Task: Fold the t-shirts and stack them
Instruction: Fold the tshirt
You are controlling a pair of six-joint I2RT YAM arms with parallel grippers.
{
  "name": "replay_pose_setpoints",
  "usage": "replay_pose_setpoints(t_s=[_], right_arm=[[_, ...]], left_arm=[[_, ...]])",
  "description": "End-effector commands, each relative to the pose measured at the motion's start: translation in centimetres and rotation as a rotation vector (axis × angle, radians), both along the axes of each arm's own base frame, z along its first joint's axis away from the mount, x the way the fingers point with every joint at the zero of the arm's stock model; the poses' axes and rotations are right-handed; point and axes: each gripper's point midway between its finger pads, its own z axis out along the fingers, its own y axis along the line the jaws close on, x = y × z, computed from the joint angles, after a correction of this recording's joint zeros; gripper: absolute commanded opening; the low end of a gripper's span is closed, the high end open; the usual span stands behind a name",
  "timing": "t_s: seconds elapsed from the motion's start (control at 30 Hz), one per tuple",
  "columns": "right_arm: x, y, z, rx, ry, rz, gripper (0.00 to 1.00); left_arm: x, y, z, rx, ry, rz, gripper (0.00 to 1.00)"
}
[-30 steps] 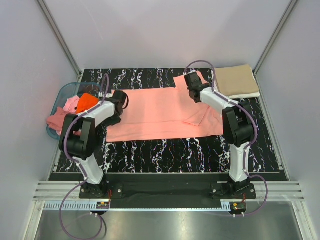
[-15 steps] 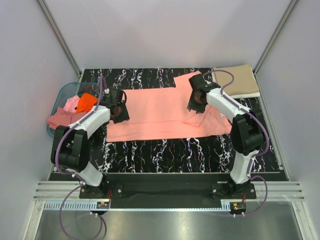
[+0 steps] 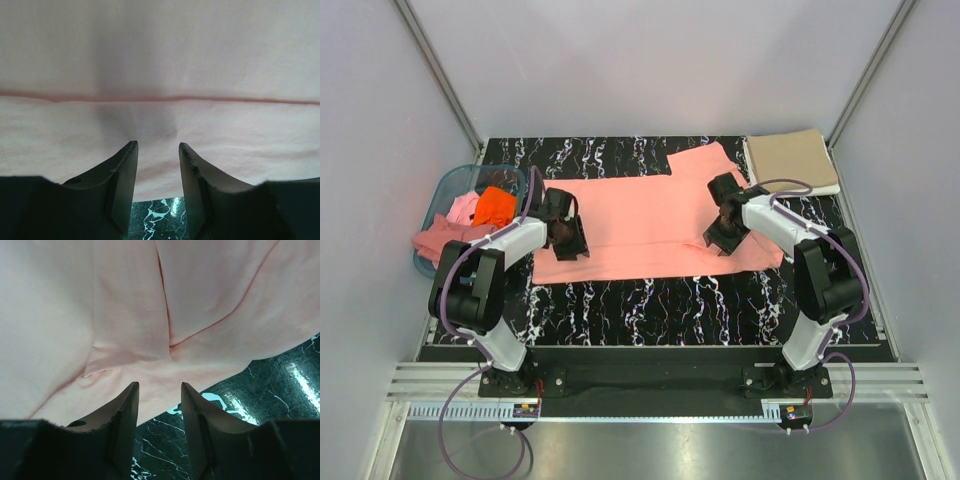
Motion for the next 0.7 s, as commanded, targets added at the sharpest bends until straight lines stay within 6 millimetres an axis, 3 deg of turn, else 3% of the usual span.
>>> replay_pose_setpoints(t_s=[0.0, 0.2, 0.33, 0.57, 0.67], right_arm=[[1.4, -1.1, 1.9, -0.013, -0.093, -0.107, 0.46], [2.2, -0.9, 0.7, 0.005, -0.078, -0.122, 0.45], [2.4, -0.7, 0.1, 0.014, -0.062, -0.130, 0.44], [2.7, -1.0, -1.1, 0.004, -0.049, -0.162, 0.44], [3.0, -1.0, -1.7, 0.001, -0.050, -0.164, 0.37]], left_arm=[[1.3, -0.7, 2.0, -0.035, -0.084, -0.001, 0.44], [1.1, -1.8, 3.9, -0.089, -0.104, -0.056, 0.45], [0.9, -1.8, 5.9, -0.087, -0.150, -0.103, 0.47], [-0.2, -1.4, 7.4, -0.048, -0.138, -0.204, 0.48], [-0.3, -1.4, 8.6, -0.049, -0.174, -0.226, 0.49]])
